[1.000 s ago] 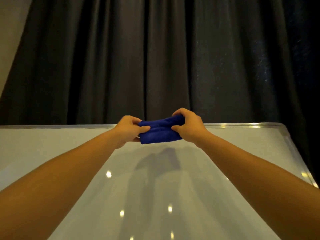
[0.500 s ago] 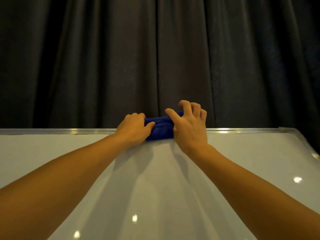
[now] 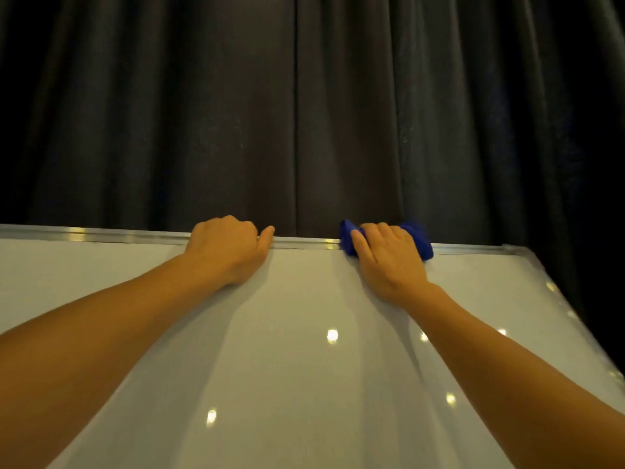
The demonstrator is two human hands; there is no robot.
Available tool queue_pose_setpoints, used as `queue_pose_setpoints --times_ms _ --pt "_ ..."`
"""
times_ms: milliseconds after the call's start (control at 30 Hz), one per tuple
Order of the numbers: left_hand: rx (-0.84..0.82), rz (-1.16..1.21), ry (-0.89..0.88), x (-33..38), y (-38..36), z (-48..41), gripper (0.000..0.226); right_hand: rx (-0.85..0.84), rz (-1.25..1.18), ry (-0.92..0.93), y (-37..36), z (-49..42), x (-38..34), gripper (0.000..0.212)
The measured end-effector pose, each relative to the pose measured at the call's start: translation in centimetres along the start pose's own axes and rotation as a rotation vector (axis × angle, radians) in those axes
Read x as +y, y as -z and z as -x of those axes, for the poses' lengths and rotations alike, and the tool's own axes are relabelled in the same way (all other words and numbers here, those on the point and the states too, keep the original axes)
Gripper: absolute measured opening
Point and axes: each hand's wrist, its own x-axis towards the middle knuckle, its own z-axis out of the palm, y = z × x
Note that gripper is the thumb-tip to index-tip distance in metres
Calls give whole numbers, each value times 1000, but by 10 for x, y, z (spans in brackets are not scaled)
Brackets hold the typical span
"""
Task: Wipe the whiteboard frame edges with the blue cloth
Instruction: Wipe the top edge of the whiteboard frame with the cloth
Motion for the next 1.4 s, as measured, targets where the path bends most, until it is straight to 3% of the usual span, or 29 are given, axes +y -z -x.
queue_pose_setpoints --times_ms 67,133,267,367,433,500,567,667,833,900,1033,1100,1233,1300,1400 --pt "-51 8 54 13 2 -7 59 20 -93 -106 -4 3 -13 59" --pt "-78 2 115 22 5 -10 59 -8 -204 -57 -12 6 -51 77" --pt "11 -21 123 17 6 -5 63 -6 -153 54 -6 17 -34 72" --pt "45 -7 92 15 7 -1 65 -71 -126 -213 10 25 21 76" --pt "40 -6 98 21 9 0 64 -111 -156 -361 15 27 19 85" --pt "37 -13 120 27 10 2 64 -88 -190 -264 8 27 -20 87" --pt "25 -34 156 27 13 2 63 -63 -200 -40 -7 36 -61 79" --pt "34 -30 158 19 12 4 66 -10 -137 99 -7 39 -44 66" --pt "82 12 108 20 9 3 64 -111 -159 -400 14 23 28 81" --pt "81 16 117 26 7 1 64 -121 -186 -291 7 16 -3 86" --pt "72 3 135 25 5 -1 66 -71 -142 87 -13 23 -41 67" --pt "94 -1 100 18 5 -1 66 -46 -111 46 -1 16 -10 66" --pt "97 9 88 17 3 0 65 -168 -140 -290 12 7 26 87" --pt "81 20 110 22 5 -1 63 -151 -167 -168 0 2 -11 92" --pt "53 5 144 23 8 -4 62 -111 -172 112 -12 3 -53 71"
